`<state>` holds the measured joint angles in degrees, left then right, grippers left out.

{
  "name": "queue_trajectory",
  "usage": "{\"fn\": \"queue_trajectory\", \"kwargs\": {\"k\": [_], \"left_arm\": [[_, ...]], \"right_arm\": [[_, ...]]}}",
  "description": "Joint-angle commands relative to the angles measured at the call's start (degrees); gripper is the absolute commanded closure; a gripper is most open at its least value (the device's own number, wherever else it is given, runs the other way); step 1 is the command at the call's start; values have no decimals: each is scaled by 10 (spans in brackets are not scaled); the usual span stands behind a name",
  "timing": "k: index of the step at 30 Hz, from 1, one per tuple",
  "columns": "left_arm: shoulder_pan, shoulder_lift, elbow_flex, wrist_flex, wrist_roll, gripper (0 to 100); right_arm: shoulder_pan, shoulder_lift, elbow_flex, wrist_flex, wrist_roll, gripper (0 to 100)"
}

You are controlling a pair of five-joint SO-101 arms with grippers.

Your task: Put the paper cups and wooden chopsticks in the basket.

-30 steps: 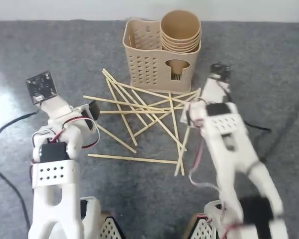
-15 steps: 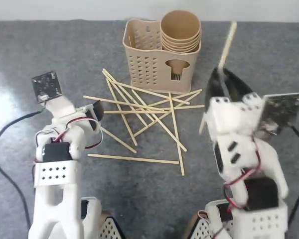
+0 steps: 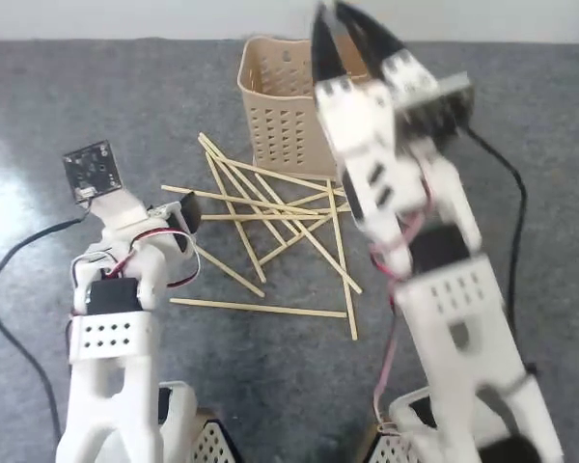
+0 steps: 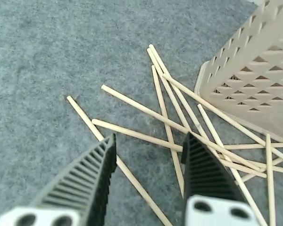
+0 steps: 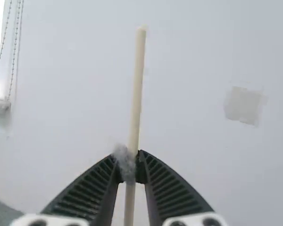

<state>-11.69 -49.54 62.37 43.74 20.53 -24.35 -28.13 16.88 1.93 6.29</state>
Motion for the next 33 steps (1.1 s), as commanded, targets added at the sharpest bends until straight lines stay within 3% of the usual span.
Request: {"fn": "queue_trajectory", "kwargs": {"k": [1, 6, 14, 17, 20, 26, 30, 33], "left_arm": [[-3, 40, -15, -27, 0, 787], [-39, 142, -64, -49, 1, 787], [-40, 247, -120, -47, 1, 787], [-40, 251, -121, -49, 1, 786], [-39, 252, -121, -49, 2, 786], [-37, 255, -133, -43, 43, 786], [-30, 255, -165, -1, 78, 786], [4, 255, -171, 10, 100, 786]], "right_arm": [[-6, 152, -201, -14, 11, 992], [-7, 359, -421, 0, 11, 992], [-6, 612, -711, 100, 7, 991], [-6, 669, -785, 158, 6, 914], [-5, 693, -857, 247, -42, 827], [-4, 674, -1031, 499, -101, 898], [-4, 656, -1138, 691, -108, 878], [7, 606, -1132, 817, -105, 868]]}}
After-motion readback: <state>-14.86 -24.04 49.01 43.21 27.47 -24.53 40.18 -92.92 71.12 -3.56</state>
